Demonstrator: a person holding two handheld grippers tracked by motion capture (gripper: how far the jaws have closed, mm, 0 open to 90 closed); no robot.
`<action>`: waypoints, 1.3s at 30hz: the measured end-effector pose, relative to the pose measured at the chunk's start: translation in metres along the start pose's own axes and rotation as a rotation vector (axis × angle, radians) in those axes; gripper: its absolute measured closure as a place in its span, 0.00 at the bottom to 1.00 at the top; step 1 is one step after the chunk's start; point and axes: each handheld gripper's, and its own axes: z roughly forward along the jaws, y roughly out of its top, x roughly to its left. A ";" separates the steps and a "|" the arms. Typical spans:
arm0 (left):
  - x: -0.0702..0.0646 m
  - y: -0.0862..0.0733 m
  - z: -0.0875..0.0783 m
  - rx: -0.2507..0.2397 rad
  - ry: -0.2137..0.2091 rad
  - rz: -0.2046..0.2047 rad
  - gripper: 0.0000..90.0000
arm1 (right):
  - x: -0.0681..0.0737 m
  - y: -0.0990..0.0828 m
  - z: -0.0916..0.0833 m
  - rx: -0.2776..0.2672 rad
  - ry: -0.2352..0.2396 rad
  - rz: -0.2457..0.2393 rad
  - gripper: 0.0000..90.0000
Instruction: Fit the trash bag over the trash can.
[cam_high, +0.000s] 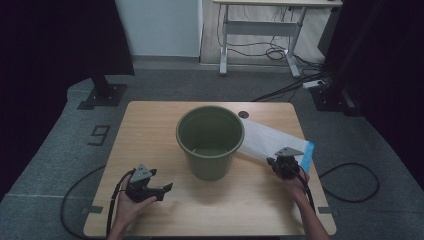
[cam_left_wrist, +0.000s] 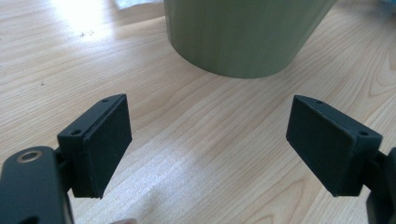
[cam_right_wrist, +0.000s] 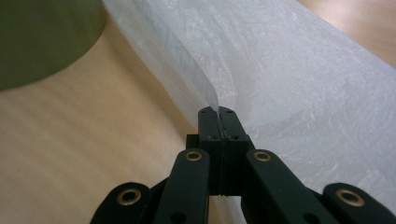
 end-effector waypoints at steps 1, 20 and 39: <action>0.001 0.000 0.000 -0.002 -0.003 -0.003 0.16 | 0.000 0.000 0.000 0.000 0.000 0.000 0.99; 0.005 0.008 0.011 0.017 0.009 0.022 0.16 | 0.001 -0.071 -0.074 -0.036 0.005 0.084 0.99; 0.004 0.004 0.007 0.008 0.018 0.003 0.16 | 0.039 -0.005 -0.025 -0.080 0.027 0.000 0.47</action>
